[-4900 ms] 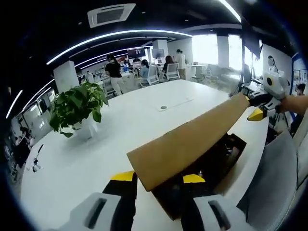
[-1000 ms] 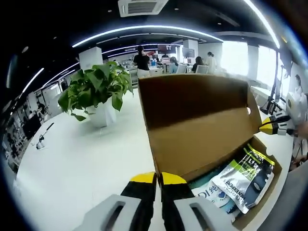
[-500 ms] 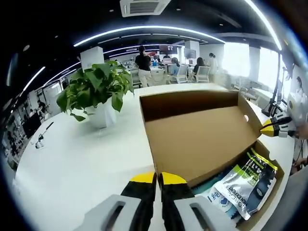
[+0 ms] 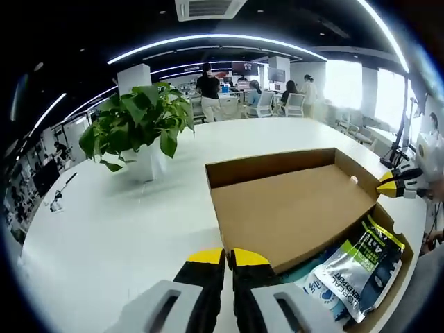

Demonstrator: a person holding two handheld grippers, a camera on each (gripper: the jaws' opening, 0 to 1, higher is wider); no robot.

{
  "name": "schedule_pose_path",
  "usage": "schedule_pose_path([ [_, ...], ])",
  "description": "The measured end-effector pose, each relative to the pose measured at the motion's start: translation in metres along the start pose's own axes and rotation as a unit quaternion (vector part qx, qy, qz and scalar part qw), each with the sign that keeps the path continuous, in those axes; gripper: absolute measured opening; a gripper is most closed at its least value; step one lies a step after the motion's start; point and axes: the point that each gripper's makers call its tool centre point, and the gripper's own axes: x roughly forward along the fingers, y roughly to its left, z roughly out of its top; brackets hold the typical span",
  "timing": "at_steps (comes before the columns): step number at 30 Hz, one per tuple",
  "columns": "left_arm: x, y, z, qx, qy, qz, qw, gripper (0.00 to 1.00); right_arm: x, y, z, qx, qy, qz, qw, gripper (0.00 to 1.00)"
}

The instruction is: Operate the shoe box by opening the lid, removing the specified soft item, and placing it in the target area until the item is outside and the box remains undamaged.

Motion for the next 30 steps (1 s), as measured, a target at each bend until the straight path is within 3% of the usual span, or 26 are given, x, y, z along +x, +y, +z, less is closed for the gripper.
schedule_pose_path([
  [30, 0.002, -0.004, -0.010, -0.013, 0.016, 0.006, 0.9998, 0.03, 0.012, -0.003, -0.004, 0.008, 0.019, 0.017, 0.9996, 0.06],
])
